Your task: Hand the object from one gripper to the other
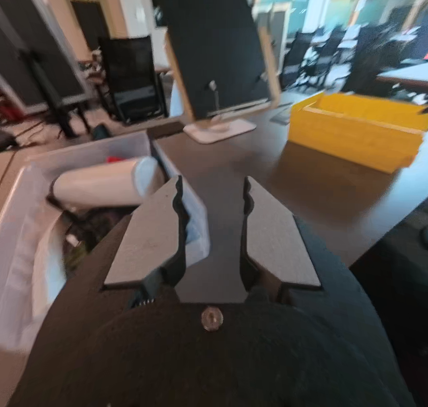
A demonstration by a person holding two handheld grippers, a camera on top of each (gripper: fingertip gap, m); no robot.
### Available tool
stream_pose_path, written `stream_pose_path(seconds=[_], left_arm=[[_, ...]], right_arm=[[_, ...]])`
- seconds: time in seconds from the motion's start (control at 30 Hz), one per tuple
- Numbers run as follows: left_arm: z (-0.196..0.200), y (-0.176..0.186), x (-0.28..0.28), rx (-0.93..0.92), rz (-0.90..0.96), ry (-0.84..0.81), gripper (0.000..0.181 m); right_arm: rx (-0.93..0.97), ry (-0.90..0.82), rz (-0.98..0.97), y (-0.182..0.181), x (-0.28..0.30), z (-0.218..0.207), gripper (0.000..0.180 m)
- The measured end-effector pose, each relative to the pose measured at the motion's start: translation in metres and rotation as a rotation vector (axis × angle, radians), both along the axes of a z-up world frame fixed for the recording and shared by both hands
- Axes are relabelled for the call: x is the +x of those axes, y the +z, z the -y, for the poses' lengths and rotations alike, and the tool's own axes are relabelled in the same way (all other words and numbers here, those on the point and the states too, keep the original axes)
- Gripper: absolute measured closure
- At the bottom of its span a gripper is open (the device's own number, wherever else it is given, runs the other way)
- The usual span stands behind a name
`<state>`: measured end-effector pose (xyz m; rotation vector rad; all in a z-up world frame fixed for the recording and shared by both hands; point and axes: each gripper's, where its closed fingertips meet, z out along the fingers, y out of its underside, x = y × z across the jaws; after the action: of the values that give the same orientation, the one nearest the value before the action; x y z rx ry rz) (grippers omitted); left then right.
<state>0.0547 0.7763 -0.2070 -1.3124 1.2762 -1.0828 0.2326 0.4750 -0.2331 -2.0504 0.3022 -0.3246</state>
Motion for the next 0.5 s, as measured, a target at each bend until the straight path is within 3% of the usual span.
stream_pose_path(seconds=[0.07, 0.13, 0.17, 0.27, 0.37, 0.5], left_arm=[[0.036, 0.018, 0.024, -0.033, 0.045, -0.160, 0.137], [0.102, 0.022, 0.049, -0.119, 0.047, -0.504, 0.136], [0.123, 0.020, 0.065, -0.142, 0.045, -0.602, 0.133], [0.111, -0.009, 0.147, -0.076, 0.022, -0.431, 0.138], [0.071, -0.038, 0.217, -0.030, 0.011, -0.221, 0.145], [0.045, -0.067, 0.269, -0.081, 0.031, -0.161, 0.149]], right_arm=[[0.036, 0.164, -0.066, 0.001, -0.026, -0.042, 0.128], [0.089, 0.251, -0.101, 0.000, -0.030, -0.086, 0.127], [0.114, 0.254, -0.110, -0.001, -0.023, -0.107, 0.125], [0.135, 0.159, -0.059, -0.011, 0.024, -0.162, 0.121], [0.135, 0.040, 0.015, -0.026, 0.083, -0.203, 0.121], [0.062, -0.031, -0.076, -0.083, 0.135, -0.240, 0.122]])
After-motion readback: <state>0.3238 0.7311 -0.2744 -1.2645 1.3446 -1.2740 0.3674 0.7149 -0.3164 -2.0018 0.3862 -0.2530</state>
